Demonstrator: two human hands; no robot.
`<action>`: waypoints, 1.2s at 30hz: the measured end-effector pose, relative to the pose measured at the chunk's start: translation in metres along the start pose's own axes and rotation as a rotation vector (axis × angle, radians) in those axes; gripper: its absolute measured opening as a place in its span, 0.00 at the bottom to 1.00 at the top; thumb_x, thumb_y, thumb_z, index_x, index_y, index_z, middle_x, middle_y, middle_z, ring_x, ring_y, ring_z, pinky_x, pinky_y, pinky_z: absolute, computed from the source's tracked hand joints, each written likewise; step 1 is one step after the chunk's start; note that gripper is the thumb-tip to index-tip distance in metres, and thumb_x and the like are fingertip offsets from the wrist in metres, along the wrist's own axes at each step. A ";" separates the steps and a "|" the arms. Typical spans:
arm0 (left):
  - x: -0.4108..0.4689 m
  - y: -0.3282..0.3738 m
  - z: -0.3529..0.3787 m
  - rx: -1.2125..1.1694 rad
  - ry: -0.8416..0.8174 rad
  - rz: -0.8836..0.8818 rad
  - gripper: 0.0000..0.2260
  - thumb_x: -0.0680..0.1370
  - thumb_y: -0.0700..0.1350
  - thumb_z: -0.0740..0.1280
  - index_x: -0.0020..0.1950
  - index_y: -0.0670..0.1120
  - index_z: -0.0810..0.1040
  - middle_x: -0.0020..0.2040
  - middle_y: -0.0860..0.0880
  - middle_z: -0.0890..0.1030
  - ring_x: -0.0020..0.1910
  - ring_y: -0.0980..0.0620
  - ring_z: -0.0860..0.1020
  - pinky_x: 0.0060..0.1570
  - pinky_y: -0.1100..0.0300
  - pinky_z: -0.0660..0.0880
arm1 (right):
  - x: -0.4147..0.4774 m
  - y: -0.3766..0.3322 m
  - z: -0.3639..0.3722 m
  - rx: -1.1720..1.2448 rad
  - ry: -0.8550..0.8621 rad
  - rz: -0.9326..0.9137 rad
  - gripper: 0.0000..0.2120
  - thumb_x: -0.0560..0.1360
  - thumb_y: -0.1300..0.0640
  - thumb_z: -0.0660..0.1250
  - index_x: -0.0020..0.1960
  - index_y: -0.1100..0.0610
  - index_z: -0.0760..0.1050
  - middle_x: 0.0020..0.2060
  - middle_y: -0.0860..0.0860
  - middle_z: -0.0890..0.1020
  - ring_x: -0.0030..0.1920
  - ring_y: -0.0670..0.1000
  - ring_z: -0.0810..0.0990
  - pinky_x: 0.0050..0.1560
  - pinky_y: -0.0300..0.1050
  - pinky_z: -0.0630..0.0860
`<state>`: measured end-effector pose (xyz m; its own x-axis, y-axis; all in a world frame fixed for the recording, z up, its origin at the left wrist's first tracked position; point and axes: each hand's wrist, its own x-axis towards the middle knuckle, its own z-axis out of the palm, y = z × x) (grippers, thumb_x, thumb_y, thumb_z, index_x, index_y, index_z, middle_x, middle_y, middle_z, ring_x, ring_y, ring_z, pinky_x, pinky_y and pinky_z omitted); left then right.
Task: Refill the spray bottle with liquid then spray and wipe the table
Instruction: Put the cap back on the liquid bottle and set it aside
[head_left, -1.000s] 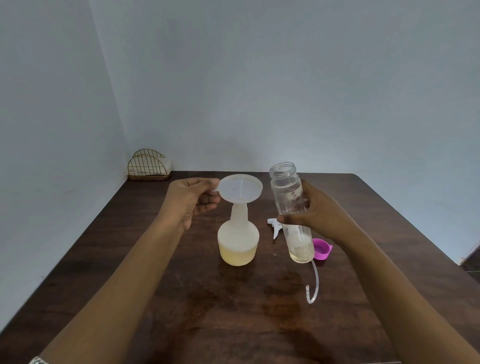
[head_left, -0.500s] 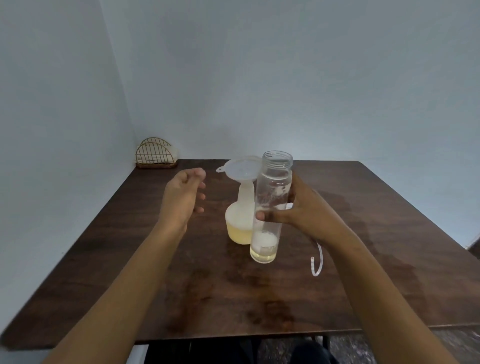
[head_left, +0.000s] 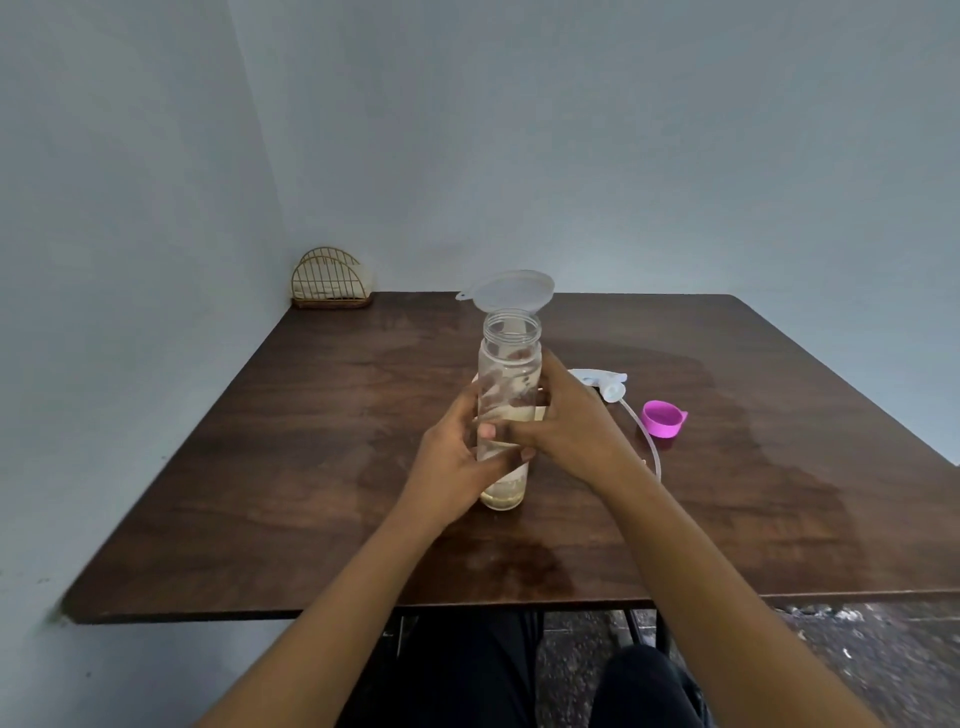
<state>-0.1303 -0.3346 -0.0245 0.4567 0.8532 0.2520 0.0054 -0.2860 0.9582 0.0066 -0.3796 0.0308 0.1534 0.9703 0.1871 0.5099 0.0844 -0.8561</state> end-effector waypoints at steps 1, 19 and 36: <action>-0.001 0.001 0.000 0.011 0.010 -0.002 0.35 0.65 0.44 0.78 0.70 0.51 0.69 0.59 0.51 0.81 0.57 0.51 0.81 0.58 0.43 0.76 | -0.002 0.000 -0.001 -0.002 -0.007 0.013 0.34 0.60 0.49 0.80 0.63 0.48 0.69 0.53 0.44 0.81 0.54 0.41 0.79 0.53 0.50 0.80; 0.003 -0.006 0.002 0.039 0.039 -0.053 0.33 0.66 0.42 0.78 0.69 0.50 0.70 0.60 0.52 0.81 0.59 0.54 0.79 0.61 0.50 0.76 | 0.041 0.124 -0.121 -0.924 -0.214 0.407 0.32 0.74 0.63 0.63 0.75 0.51 0.57 0.72 0.57 0.65 0.71 0.60 0.63 0.68 0.50 0.63; 0.005 -0.010 0.002 -0.003 0.037 -0.059 0.33 0.66 0.40 0.78 0.68 0.48 0.71 0.57 0.50 0.82 0.58 0.53 0.80 0.59 0.53 0.77 | 0.033 0.096 -0.128 -0.931 -0.066 0.352 0.18 0.66 0.55 0.74 0.53 0.58 0.73 0.52 0.55 0.78 0.51 0.55 0.75 0.49 0.46 0.72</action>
<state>-0.1259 -0.3285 -0.0326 0.4224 0.8840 0.2002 0.0281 -0.2336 0.9719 0.1691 -0.3689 0.0167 0.3901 0.9191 -0.0560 0.9093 -0.3941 -0.1337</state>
